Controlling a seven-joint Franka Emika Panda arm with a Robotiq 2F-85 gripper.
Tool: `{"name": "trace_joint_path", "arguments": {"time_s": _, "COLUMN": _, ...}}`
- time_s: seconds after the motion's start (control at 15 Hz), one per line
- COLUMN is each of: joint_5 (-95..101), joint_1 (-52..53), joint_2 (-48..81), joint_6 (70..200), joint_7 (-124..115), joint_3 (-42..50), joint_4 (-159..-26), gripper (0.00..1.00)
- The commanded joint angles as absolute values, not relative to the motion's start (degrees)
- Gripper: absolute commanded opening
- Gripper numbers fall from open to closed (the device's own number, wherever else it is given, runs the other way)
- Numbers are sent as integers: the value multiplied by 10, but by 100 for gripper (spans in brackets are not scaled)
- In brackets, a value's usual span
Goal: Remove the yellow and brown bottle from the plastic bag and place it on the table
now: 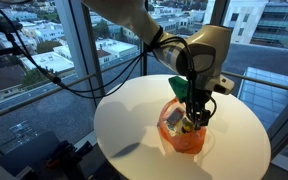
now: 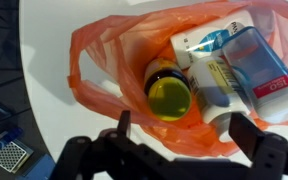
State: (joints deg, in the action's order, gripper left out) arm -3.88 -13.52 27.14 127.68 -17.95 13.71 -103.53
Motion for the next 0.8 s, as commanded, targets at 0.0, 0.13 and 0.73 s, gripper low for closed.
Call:
{"name": "trace_joint_path", "arguments": {"time_s": 0.0, "joint_5": -45, "joint_1": -133, "joint_2": 257, "joint_6": 1263, "joint_7": -171, "joint_3": 133, "joint_4": -1039, "gripper": 100}}
{"name": "trace_joint_path", "arguments": {"time_s": 0.13, "joint_5": -43, "joint_1": -130, "joint_2": 255, "joint_6": 1264, "joint_7": -171, "joint_3": 132, "joint_4": -1044, "gripper": 100}}
{"name": "trace_joint_path", "arguments": {"time_s": 0.73, "joint_5": -32, "joint_1": -121, "joint_2": 252, "joint_6": 1235, "joint_7": -183, "joint_3": 139, "joint_4": -1051, "gripper": 100}}
